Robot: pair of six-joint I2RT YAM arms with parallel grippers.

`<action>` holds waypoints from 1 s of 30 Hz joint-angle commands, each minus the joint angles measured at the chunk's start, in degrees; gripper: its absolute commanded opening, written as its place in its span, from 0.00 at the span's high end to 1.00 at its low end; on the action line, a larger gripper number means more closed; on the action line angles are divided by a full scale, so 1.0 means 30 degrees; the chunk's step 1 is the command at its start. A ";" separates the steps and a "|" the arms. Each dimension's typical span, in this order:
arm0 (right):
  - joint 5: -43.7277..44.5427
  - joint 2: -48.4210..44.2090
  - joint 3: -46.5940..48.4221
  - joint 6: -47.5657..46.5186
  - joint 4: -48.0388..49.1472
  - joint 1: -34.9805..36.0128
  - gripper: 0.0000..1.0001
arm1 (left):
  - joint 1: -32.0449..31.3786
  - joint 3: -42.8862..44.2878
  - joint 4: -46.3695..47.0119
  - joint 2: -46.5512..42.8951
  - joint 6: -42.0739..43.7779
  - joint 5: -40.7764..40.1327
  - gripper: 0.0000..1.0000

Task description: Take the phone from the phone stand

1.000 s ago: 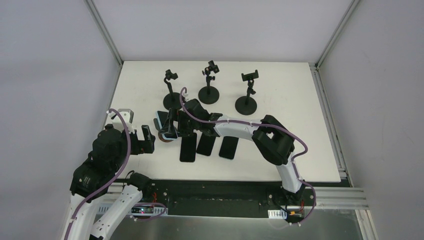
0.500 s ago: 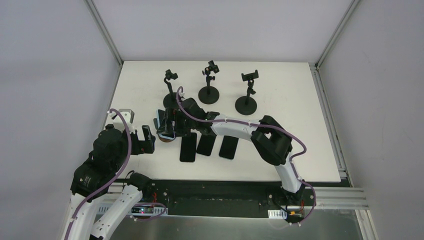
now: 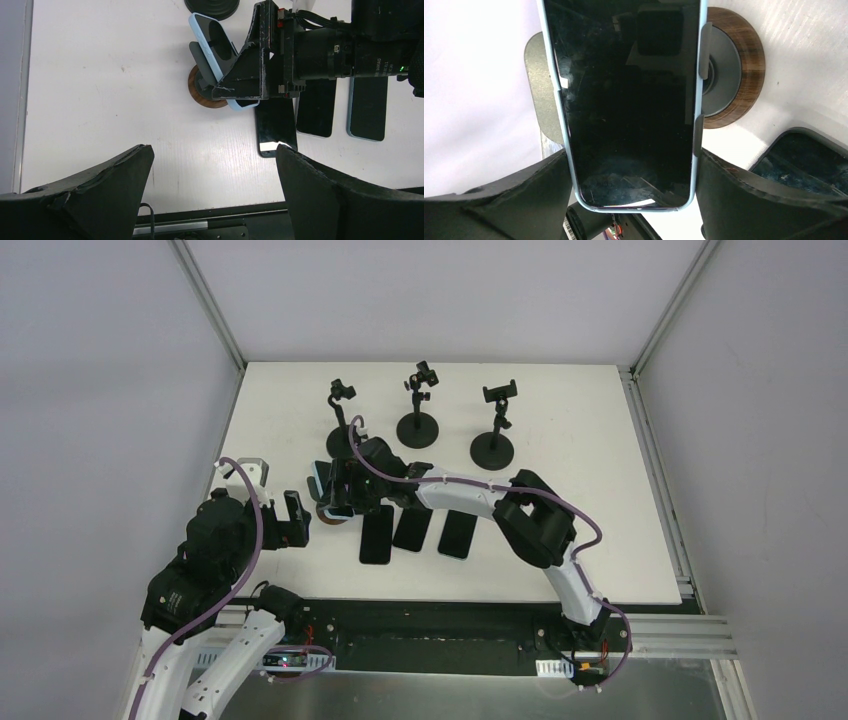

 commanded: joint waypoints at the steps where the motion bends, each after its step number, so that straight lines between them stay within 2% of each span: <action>1: 0.0096 -0.0108 0.0849 -0.0170 0.0108 0.0003 0.20 | 0.0061 0.0074 0.0127 0.0150 0.0182 0.0166 0.01; 8: -0.0199 -0.1382 0.0288 -0.0433 0.0299 -0.0023 0.52 | 0.0068 -0.0018 0.0133 0.0313 0.0152 0.0285 0.01; 15: -0.1201 -0.3072 -0.0837 -0.0263 0.1568 -0.0052 0.74 | 0.0083 -0.0119 0.0123 0.0107 0.0050 0.0263 0.01; 20: -0.2170 -0.4005 -0.1487 0.0253 0.3479 -0.0109 0.80 | 0.0075 -0.0097 0.0124 0.0148 0.0033 0.0319 0.01; 30: -0.2839 -0.4845 -0.2466 0.0591 0.5008 -0.0245 0.91 | 0.0068 -0.0192 0.0116 -0.0017 0.0025 0.0180 0.01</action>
